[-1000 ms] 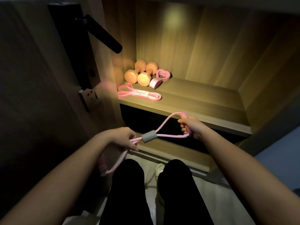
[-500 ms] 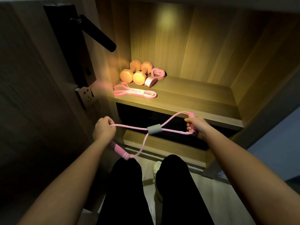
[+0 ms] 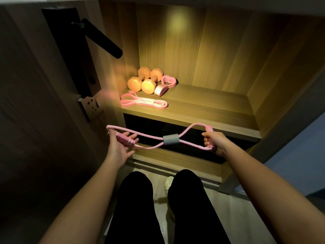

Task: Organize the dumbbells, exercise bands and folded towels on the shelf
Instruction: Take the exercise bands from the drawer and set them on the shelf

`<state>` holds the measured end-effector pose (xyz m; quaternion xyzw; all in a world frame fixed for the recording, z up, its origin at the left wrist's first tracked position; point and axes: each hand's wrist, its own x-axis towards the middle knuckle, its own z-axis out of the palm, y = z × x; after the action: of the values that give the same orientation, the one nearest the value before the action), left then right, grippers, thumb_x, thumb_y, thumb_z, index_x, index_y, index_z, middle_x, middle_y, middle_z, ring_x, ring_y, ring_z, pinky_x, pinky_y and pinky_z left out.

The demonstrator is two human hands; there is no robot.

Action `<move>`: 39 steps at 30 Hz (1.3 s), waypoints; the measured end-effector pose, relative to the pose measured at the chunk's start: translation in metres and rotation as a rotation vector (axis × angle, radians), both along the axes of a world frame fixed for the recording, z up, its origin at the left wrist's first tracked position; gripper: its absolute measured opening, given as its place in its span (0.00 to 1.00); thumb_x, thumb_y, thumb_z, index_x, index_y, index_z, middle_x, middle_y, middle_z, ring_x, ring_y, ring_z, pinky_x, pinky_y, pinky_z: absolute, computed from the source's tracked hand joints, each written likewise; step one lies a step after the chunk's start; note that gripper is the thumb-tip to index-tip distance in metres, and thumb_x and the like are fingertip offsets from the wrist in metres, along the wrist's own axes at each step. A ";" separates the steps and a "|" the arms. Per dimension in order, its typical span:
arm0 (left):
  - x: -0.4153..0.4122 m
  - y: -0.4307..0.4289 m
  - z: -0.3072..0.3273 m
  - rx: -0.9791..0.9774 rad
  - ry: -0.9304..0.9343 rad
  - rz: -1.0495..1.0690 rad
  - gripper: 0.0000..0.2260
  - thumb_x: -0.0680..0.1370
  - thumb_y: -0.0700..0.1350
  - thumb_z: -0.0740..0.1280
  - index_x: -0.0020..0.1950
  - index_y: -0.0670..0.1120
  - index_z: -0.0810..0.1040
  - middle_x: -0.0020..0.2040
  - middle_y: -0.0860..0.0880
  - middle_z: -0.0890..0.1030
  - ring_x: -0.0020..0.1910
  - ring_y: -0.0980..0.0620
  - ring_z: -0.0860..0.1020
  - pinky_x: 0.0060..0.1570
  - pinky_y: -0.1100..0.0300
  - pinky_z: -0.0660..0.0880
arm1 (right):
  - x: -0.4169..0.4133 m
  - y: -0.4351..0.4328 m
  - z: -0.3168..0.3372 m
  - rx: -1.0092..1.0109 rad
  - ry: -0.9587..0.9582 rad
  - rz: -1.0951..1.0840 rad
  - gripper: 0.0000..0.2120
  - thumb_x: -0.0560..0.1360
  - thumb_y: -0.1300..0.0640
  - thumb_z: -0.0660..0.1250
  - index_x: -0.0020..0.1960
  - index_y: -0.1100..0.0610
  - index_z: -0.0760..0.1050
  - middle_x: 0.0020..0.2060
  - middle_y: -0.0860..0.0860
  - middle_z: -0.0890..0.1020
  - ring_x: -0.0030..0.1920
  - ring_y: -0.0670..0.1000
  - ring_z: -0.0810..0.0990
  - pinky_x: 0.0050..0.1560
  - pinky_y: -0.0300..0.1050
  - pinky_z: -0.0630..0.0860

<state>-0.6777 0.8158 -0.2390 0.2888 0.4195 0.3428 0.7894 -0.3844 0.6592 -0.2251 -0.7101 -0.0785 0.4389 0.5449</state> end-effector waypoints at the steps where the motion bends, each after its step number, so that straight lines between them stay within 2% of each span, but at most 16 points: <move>1: 0.002 0.001 -0.001 -0.040 -0.024 0.028 0.31 0.77 0.70 0.51 0.54 0.43 0.74 0.47 0.45 0.80 0.47 0.45 0.79 0.62 0.43 0.69 | 0.001 0.000 0.000 0.007 0.005 -0.006 0.03 0.79 0.63 0.62 0.46 0.60 0.70 0.29 0.52 0.70 0.20 0.44 0.67 0.18 0.34 0.62; 3: 0.006 0.002 0.000 -0.050 0.041 0.069 0.23 0.77 0.66 0.59 0.43 0.45 0.72 0.31 0.49 0.74 0.30 0.52 0.74 0.51 0.53 0.76 | 0.005 -0.003 0.001 0.008 0.000 -0.014 0.03 0.79 0.63 0.62 0.46 0.60 0.70 0.29 0.52 0.69 0.20 0.44 0.67 0.19 0.34 0.63; 4: 0.006 0.003 0.001 -0.025 0.120 0.060 0.18 0.78 0.60 0.64 0.42 0.46 0.72 0.28 0.50 0.72 0.25 0.54 0.71 0.41 0.58 0.76 | 0.009 -0.005 0.000 0.003 -0.006 -0.020 0.04 0.79 0.64 0.62 0.45 0.60 0.71 0.29 0.52 0.69 0.20 0.44 0.67 0.19 0.34 0.63; 5: 0.004 0.006 0.001 -0.001 0.202 0.039 0.13 0.79 0.53 0.67 0.42 0.45 0.72 0.28 0.50 0.71 0.23 0.56 0.70 0.33 0.62 0.75 | 0.012 -0.007 -0.001 -0.003 -0.009 -0.030 0.05 0.79 0.64 0.62 0.45 0.59 0.70 0.30 0.51 0.69 0.20 0.44 0.67 0.19 0.34 0.64; 7: -0.003 0.013 -0.002 0.025 0.343 -0.010 0.06 0.78 0.43 0.68 0.45 0.43 0.73 0.32 0.49 0.72 0.23 0.56 0.69 0.27 0.63 0.74 | 0.020 -0.012 -0.006 -0.016 -0.013 -0.049 0.06 0.79 0.65 0.62 0.44 0.58 0.70 0.29 0.51 0.68 0.19 0.43 0.67 0.19 0.34 0.65; 10: -0.022 0.028 -0.007 0.032 0.512 -0.039 0.03 0.78 0.39 0.67 0.48 0.42 0.73 0.34 0.48 0.72 0.24 0.56 0.68 0.31 0.61 0.75 | 0.032 -0.023 -0.012 -0.086 -0.059 -0.057 0.06 0.79 0.64 0.61 0.44 0.58 0.72 0.28 0.50 0.66 0.22 0.45 0.64 0.19 0.35 0.62; 13: -0.040 0.040 -0.012 -0.052 0.568 -0.080 0.02 0.79 0.38 0.65 0.47 0.43 0.75 0.31 0.49 0.71 0.18 0.58 0.68 0.32 0.61 0.70 | 0.041 -0.034 -0.016 -0.151 -0.096 -0.076 0.08 0.79 0.64 0.61 0.43 0.59 0.74 0.28 0.49 0.64 0.25 0.45 0.61 0.19 0.34 0.59; 16: -0.046 0.041 -0.013 -0.142 0.535 -0.104 0.06 0.80 0.40 0.62 0.44 0.46 0.74 0.21 0.52 0.69 0.15 0.58 0.67 0.32 0.62 0.67 | 0.045 -0.037 -0.021 -0.166 -0.094 -0.140 0.08 0.78 0.66 0.60 0.42 0.60 0.75 0.29 0.50 0.64 0.27 0.46 0.60 0.23 0.36 0.59; 18: -0.042 0.037 -0.013 -0.138 0.511 -0.076 0.06 0.80 0.38 0.62 0.44 0.45 0.74 0.25 0.50 0.71 0.16 0.58 0.69 0.28 0.61 0.72 | 0.041 -0.036 -0.023 -0.171 -0.102 -0.168 0.07 0.77 0.65 0.61 0.43 0.60 0.75 0.28 0.50 0.65 0.27 0.46 0.60 0.24 0.37 0.58; 21: -0.027 0.027 -0.010 0.008 0.521 -0.046 0.05 0.80 0.35 0.63 0.44 0.41 0.75 0.34 0.46 0.72 0.24 0.54 0.72 0.23 0.63 0.77 | 0.029 -0.027 -0.023 -0.128 -0.125 -0.182 0.08 0.77 0.64 0.63 0.40 0.58 0.73 0.28 0.50 0.66 0.23 0.46 0.62 0.21 0.37 0.59; 25: -0.005 0.008 0.001 0.124 0.459 -0.138 0.03 0.79 0.39 0.65 0.47 0.41 0.73 0.31 0.47 0.70 0.19 0.57 0.69 0.22 0.65 0.72 | 0.001 -0.013 -0.018 0.001 -0.049 -0.086 0.07 0.78 0.62 0.63 0.42 0.55 0.70 0.27 0.50 0.67 0.20 0.45 0.64 0.21 0.35 0.61; 30: 0.003 -0.004 0.014 0.153 0.364 -0.180 0.06 0.82 0.45 0.61 0.47 0.44 0.71 0.31 0.49 0.69 0.23 0.55 0.66 0.23 0.63 0.68 | -0.019 -0.012 -0.013 0.113 0.061 -0.023 0.04 0.79 0.58 0.64 0.46 0.56 0.70 0.28 0.49 0.69 0.22 0.45 0.65 0.21 0.37 0.63; 35: 0.009 -0.021 0.019 0.153 0.309 -0.242 0.07 0.83 0.46 0.58 0.49 0.44 0.69 0.33 0.48 0.71 0.24 0.54 0.67 0.22 0.64 0.69 | -0.045 -0.009 -0.011 0.164 0.133 0.062 0.03 0.80 0.58 0.62 0.48 0.56 0.70 0.27 0.50 0.71 0.22 0.45 0.67 0.20 0.35 0.65; 39: 0.016 -0.033 0.017 0.101 0.270 -0.250 0.08 0.83 0.47 0.59 0.51 0.43 0.71 0.34 0.47 0.73 0.28 0.52 0.70 0.28 0.61 0.74 | -0.067 -0.004 -0.013 0.149 0.140 0.168 0.02 0.80 0.59 0.63 0.51 0.58 0.71 0.29 0.52 0.73 0.24 0.46 0.70 0.23 0.37 0.68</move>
<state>-0.6619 0.7828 -0.2221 0.4213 0.4648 0.2209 0.7468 -0.4515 0.6549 -0.2378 -0.6265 -0.1318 0.5243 0.5615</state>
